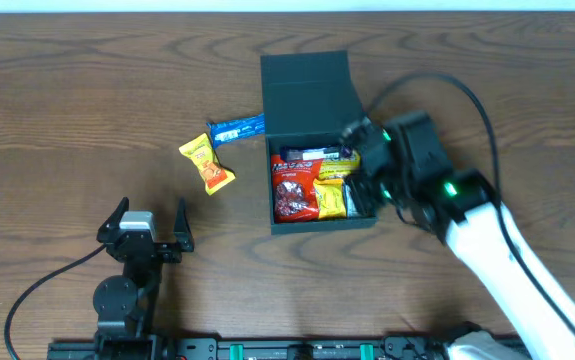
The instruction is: Pack container
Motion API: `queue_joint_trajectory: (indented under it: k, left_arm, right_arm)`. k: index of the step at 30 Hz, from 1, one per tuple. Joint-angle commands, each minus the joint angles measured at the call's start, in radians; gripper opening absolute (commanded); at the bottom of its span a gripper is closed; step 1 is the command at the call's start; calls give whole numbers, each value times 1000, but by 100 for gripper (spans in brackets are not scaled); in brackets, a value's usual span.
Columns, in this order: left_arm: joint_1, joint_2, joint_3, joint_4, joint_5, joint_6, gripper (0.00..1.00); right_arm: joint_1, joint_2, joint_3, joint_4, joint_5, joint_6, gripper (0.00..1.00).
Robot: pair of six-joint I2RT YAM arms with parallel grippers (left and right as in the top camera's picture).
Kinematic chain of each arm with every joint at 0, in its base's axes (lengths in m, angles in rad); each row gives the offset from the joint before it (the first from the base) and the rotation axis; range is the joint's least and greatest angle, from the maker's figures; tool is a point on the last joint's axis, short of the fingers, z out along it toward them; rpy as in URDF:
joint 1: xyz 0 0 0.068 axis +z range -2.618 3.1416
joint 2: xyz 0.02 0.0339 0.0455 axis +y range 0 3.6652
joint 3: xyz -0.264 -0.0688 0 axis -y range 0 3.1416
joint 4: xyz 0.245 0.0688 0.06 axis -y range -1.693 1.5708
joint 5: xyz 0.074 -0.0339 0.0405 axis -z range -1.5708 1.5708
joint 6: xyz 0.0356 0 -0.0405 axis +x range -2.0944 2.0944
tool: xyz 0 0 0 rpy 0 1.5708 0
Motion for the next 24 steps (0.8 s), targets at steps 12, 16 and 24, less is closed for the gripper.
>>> queue_joint_trajectory:
  k: [12, 16, 24]
  left_arm:
    - [2, -2, -13, -44, 11, 0, 95]
    - [2, -2, -13, -44, 11, 0, 95]
    - [2, -2, -13, -44, 11, 0, 95]
  right_arm:
    - [-267, -715, -447, 47, 146, 27, 99]
    - [-269, -798, -493, 28, 235, 27, 99]
    - [-269, -839, -621, 41, 330, 27, 99]
